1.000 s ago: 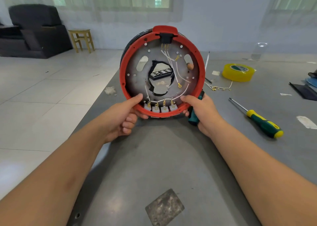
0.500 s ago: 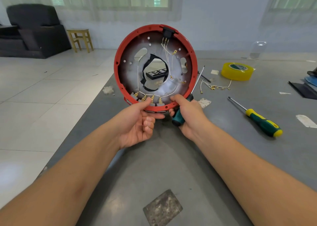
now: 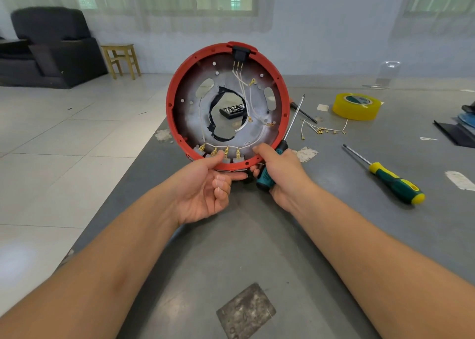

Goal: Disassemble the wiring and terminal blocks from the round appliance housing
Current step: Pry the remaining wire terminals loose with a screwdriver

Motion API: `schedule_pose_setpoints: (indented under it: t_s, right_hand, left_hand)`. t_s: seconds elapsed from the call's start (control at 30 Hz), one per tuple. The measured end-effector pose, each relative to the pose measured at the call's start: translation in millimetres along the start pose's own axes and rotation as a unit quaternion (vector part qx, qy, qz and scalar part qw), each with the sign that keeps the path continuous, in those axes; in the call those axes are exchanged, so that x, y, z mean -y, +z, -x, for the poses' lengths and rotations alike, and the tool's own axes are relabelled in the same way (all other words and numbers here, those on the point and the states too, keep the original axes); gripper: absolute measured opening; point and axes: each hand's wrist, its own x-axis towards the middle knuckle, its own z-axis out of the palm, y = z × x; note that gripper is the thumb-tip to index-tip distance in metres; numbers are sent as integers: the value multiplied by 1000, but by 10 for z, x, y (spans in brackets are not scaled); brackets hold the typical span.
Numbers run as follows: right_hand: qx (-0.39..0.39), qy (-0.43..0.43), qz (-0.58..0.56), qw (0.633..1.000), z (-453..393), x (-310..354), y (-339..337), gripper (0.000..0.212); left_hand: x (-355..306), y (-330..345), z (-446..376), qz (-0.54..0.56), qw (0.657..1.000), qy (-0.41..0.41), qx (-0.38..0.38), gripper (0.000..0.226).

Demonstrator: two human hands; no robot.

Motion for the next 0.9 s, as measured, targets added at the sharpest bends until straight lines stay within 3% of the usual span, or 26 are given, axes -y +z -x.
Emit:
schedule_pose_setpoints:
  t_s: [0.07,0.17,0.4,0.9]
  right_hand:
    - [-3,-1,-12,1000,12,3,6,4]
    - [-8,-7,-20,1000,34,-1,16,7]
    - [-7,-9,-22,1000,37,-13,24,6]
    - [38,-30,27,998,66,-38,17,19]
  left_hand:
    - [-9,-4,-7,6,1000,-4,16,71]
    - [-15,14,-24,-5,1000,-5,18,61]
    - [14,20,-47,-67,995,41,-60,53]
    - [73,7,-135,-17,984,135,-116,41]
